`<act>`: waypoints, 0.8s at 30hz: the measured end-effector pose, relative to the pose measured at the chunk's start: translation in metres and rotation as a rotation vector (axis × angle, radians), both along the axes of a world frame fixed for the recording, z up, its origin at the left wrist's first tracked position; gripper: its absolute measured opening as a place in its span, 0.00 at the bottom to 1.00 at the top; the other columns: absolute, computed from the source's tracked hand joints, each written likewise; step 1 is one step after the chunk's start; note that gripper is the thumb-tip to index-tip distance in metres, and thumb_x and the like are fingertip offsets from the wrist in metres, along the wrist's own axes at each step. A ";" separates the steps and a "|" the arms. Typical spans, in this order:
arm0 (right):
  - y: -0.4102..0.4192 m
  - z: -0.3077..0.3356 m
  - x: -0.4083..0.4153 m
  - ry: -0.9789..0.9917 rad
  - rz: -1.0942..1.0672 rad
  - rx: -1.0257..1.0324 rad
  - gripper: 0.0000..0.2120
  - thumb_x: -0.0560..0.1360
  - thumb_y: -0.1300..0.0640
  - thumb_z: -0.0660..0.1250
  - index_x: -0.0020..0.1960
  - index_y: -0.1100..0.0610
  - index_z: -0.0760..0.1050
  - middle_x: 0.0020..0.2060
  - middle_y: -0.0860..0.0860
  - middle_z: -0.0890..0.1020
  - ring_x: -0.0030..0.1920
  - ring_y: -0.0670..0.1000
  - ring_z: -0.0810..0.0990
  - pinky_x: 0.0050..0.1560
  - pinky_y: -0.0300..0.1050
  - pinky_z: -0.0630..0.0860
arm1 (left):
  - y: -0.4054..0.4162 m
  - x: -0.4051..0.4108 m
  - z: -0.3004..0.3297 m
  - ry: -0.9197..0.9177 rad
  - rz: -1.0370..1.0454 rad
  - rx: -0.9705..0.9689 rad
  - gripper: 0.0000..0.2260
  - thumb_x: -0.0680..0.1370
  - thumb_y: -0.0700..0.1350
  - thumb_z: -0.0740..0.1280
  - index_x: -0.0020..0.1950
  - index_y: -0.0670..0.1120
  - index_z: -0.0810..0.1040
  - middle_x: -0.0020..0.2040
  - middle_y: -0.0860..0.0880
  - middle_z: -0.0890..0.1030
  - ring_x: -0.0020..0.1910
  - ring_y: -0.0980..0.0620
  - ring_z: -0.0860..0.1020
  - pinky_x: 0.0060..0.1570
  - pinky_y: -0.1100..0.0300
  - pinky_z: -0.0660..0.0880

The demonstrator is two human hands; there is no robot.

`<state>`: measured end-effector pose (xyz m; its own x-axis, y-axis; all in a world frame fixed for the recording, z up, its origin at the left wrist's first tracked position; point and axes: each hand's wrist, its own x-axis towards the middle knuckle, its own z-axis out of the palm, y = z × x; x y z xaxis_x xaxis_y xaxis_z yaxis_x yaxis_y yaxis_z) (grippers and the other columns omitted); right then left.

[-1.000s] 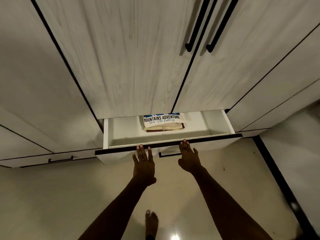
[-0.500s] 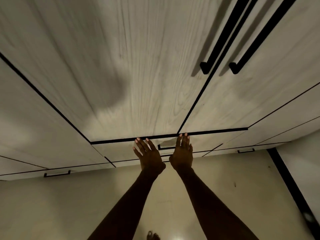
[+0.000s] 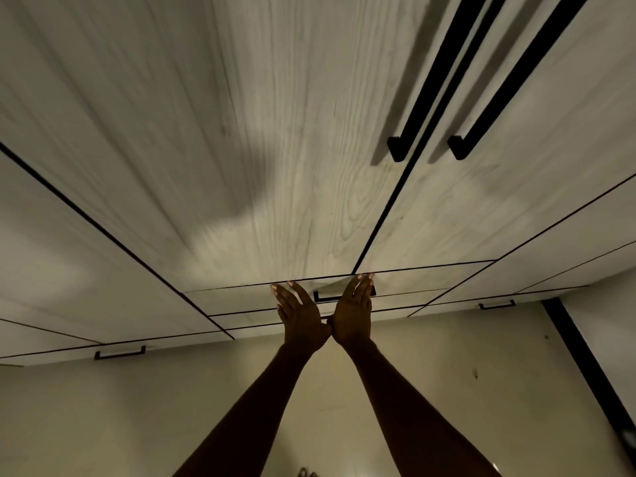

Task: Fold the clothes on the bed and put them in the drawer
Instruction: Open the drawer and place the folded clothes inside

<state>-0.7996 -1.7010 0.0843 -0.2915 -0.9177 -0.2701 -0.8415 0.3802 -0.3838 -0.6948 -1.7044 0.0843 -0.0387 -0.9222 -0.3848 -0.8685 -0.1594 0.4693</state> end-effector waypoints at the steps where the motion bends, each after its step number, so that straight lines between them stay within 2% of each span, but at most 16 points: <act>1: 0.001 0.004 0.000 0.000 -0.007 0.002 0.58 0.73 0.56 0.75 0.79 0.69 0.32 0.80 0.68 0.36 0.81 0.67 0.37 0.82 0.57 0.46 | 0.001 0.002 0.008 -0.022 0.006 0.014 0.59 0.75 0.63 0.71 0.78 0.33 0.31 0.76 0.25 0.32 0.77 0.27 0.34 0.75 0.32 0.48; 4: 0.005 0.019 -0.001 0.022 0.007 -0.004 0.55 0.74 0.56 0.73 0.81 0.67 0.34 0.81 0.66 0.38 0.81 0.67 0.37 0.81 0.59 0.44 | 0.004 0.006 0.034 -0.110 0.055 0.049 0.50 0.78 0.55 0.70 0.81 0.35 0.38 0.81 0.33 0.41 0.82 0.36 0.43 0.75 0.29 0.49; 6: 0.012 0.030 -0.003 0.070 0.036 -0.016 0.51 0.75 0.55 0.71 0.82 0.66 0.39 0.81 0.66 0.42 0.82 0.67 0.40 0.81 0.60 0.46 | 0.008 0.009 0.050 -0.135 0.080 0.023 0.44 0.77 0.51 0.70 0.82 0.38 0.46 0.82 0.37 0.51 0.82 0.40 0.51 0.75 0.30 0.51; 8: 0.022 0.045 -0.004 0.074 0.039 -0.065 0.45 0.75 0.57 0.70 0.82 0.67 0.49 0.81 0.67 0.53 0.82 0.67 0.49 0.80 0.60 0.52 | 0.012 0.012 0.065 -0.184 0.052 -0.044 0.37 0.76 0.49 0.70 0.80 0.42 0.58 0.77 0.41 0.67 0.78 0.43 0.63 0.74 0.33 0.55; 10: 0.034 0.061 -0.008 0.099 0.009 -0.193 0.39 0.69 0.62 0.73 0.76 0.68 0.65 0.73 0.66 0.70 0.75 0.68 0.67 0.73 0.61 0.66 | 0.017 0.014 0.084 -0.191 0.015 -0.114 0.28 0.75 0.47 0.69 0.74 0.45 0.68 0.67 0.45 0.75 0.70 0.44 0.71 0.72 0.39 0.60; 12: 0.045 0.072 -0.011 0.117 -0.010 -0.256 0.34 0.62 0.63 0.76 0.67 0.66 0.75 0.63 0.64 0.79 0.65 0.66 0.78 0.63 0.59 0.75 | 0.021 0.013 0.103 -0.181 -0.019 -0.155 0.23 0.74 0.46 0.69 0.69 0.47 0.73 0.63 0.47 0.78 0.66 0.44 0.73 0.68 0.42 0.63; 14: 0.057 0.086 -0.013 0.154 0.005 -0.282 0.31 0.60 0.62 0.79 0.62 0.65 0.79 0.60 0.62 0.81 0.60 0.64 0.81 0.58 0.58 0.78 | 0.025 0.011 0.119 -0.176 -0.064 -0.169 0.22 0.75 0.47 0.69 0.68 0.48 0.74 0.61 0.47 0.78 0.65 0.45 0.74 0.66 0.44 0.65; 20: 0.104 0.137 -0.019 0.245 -0.062 -0.348 0.27 0.63 0.61 0.79 0.61 0.64 0.79 0.57 0.61 0.82 0.57 0.62 0.82 0.55 0.57 0.79 | 0.051 0.003 0.173 -0.184 -0.270 -0.275 0.21 0.75 0.47 0.68 0.67 0.48 0.74 0.60 0.48 0.78 0.63 0.45 0.74 0.61 0.48 0.70; 24: 0.141 0.163 -0.014 0.269 -0.134 -0.407 0.24 0.65 0.61 0.80 0.58 0.64 0.80 0.53 0.60 0.83 0.52 0.62 0.83 0.52 0.56 0.80 | 0.075 0.003 0.194 -0.165 -0.378 -0.312 0.20 0.75 0.46 0.68 0.67 0.48 0.74 0.63 0.47 0.77 0.66 0.45 0.72 0.63 0.48 0.68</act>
